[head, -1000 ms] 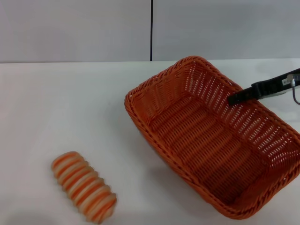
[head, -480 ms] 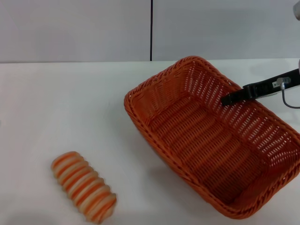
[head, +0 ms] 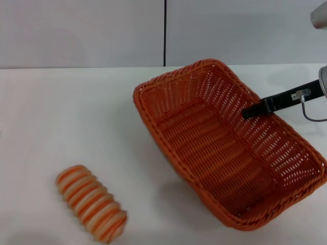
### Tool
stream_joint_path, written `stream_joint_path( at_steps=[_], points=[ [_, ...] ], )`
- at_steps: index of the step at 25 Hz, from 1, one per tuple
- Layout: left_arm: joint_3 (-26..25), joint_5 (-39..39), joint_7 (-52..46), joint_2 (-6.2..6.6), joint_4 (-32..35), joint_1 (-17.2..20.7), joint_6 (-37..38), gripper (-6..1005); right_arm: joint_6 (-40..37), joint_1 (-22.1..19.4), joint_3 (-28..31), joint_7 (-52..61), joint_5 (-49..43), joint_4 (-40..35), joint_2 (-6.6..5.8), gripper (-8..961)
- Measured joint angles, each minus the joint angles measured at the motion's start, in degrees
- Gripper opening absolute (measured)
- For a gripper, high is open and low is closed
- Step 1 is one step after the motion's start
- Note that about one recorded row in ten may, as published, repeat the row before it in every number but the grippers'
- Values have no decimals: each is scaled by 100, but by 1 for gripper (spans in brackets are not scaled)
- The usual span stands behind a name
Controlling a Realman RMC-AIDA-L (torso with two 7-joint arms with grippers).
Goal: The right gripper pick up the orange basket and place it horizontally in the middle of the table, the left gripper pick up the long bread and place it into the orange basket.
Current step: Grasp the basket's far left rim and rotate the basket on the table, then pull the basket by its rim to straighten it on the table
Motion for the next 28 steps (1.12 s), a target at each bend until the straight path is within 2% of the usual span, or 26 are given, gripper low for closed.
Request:
stream_joint_path(
  at_steps=[6, 11, 14, 22, 24, 28],
  points=[
    [0, 0, 0, 6, 0, 1, 12, 814, 320, 152, -541, -631, 21, -471, 68, 161],
    [0, 0, 0, 11, 10, 87, 95, 814, 358, 310, -960, -855, -5, -919, 107, 138],
    [0, -3, 0, 11, 14, 238, 180, 814, 369, 387, -1164, -1339, 9, -1328, 160, 141],
    [-11, -15, 0, 12, 13, 598, 477, 813, 271, 526, -1354, -2569, 12, -1530, 251, 148],
    [-11, -19, 0, 13, 17, 681, 550, 814, 267, 565, -1419, -3154, 44, -1591, 343, 150],
    [-11, -22, 7, 12, 11, 806, 602, 814, 199, 552, -1653, -3616, 59, -1747, 421, 154]
  ],
)
